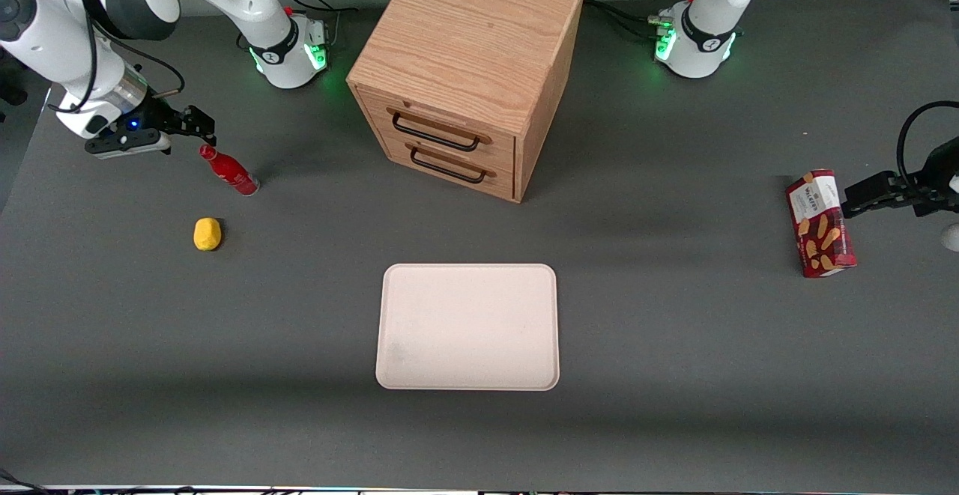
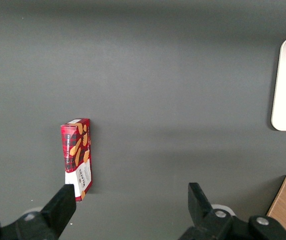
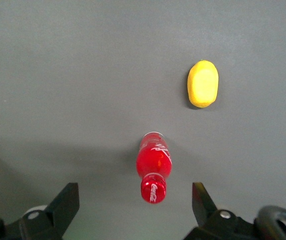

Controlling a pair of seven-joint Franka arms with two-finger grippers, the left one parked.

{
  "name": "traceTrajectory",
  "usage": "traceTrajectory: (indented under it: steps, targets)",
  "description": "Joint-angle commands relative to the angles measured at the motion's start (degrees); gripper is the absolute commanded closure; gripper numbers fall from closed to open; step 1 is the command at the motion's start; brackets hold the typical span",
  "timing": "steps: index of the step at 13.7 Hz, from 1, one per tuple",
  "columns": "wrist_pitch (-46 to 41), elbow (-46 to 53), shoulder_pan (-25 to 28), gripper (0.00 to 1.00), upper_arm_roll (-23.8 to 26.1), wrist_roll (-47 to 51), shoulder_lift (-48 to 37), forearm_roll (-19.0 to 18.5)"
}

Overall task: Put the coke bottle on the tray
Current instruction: 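Lower the right gripper over the bottle and close on its body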

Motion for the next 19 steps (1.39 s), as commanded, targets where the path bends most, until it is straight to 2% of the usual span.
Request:
traceTrajectory:
  steps: [1, 6, 13, 15, 19]
  targets:
    - [6.7, -3.5, 0.54, 0.0, -1.99, -1.14, 1.69, -1.21]
    - [15.32, -5.27, 0.54, 0.0, -8.93, -7.99, 6.97, -1.48]
    - [15.25, -6.15, 0.81, 0.0, -8.76, -6.33, 6.8, -1.48]
    - [14.64, -6.15, 2.99, 0.0, -8.59, -2.48, 6.63, -1.48]
    - [13.93, -6.06, 3.44, 0.0, -8.5, 0.08, 6.62, -1.48]
